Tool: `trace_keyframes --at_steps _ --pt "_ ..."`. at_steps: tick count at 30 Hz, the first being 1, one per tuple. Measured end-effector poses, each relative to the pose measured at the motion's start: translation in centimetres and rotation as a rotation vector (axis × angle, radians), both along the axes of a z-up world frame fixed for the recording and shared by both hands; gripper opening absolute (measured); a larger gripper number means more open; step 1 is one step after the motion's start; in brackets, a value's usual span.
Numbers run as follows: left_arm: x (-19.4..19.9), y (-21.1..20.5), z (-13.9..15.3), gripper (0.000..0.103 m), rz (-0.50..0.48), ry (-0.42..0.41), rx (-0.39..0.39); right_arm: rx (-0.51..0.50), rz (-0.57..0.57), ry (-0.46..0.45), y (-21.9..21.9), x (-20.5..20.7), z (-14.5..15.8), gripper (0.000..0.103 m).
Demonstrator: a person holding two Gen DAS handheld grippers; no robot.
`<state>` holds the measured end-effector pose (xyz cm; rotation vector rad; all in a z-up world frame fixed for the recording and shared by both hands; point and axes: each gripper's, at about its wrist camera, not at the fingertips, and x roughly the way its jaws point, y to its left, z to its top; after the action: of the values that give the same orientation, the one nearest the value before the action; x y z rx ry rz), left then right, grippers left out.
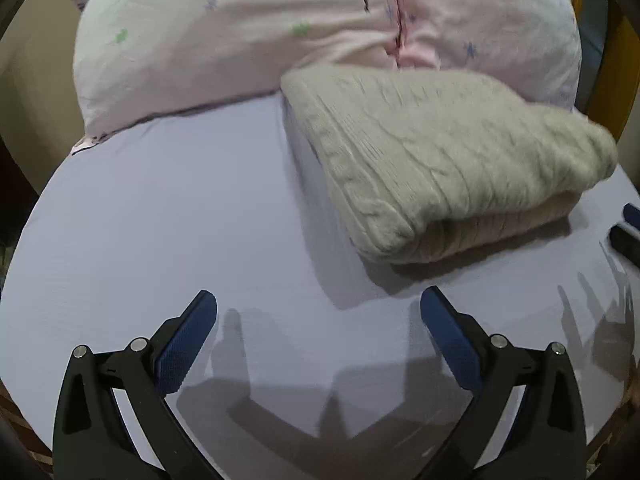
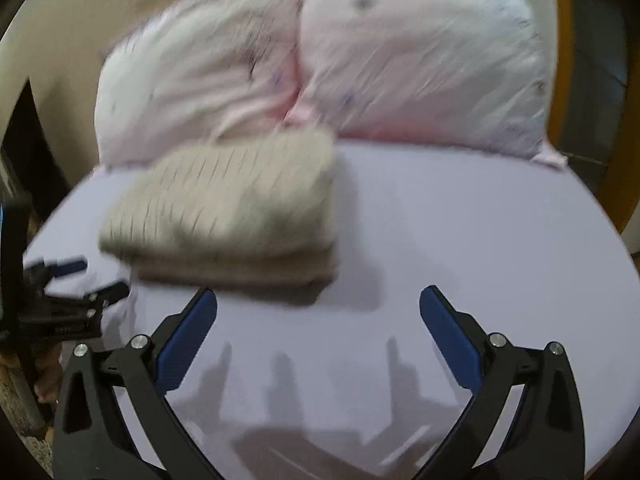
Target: Fold small clothes
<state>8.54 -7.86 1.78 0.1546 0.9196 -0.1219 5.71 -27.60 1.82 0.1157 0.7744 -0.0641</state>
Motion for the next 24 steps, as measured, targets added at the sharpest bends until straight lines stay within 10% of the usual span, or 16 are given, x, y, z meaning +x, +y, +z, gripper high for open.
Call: trace_keyframes --at_steps 7,24 --pt "0.6 0.8 -0.5 0.102 0.028 0.007 -0.059 -0.056 -0.054 0.170 2.5 3.9 -2.5 0.101" --pt "0.9 0.8 -0.5 0.102 0.034 0.006 -0.055 -0.067 -0.047 0.164 3.1 3.6 -2.7 0.101"
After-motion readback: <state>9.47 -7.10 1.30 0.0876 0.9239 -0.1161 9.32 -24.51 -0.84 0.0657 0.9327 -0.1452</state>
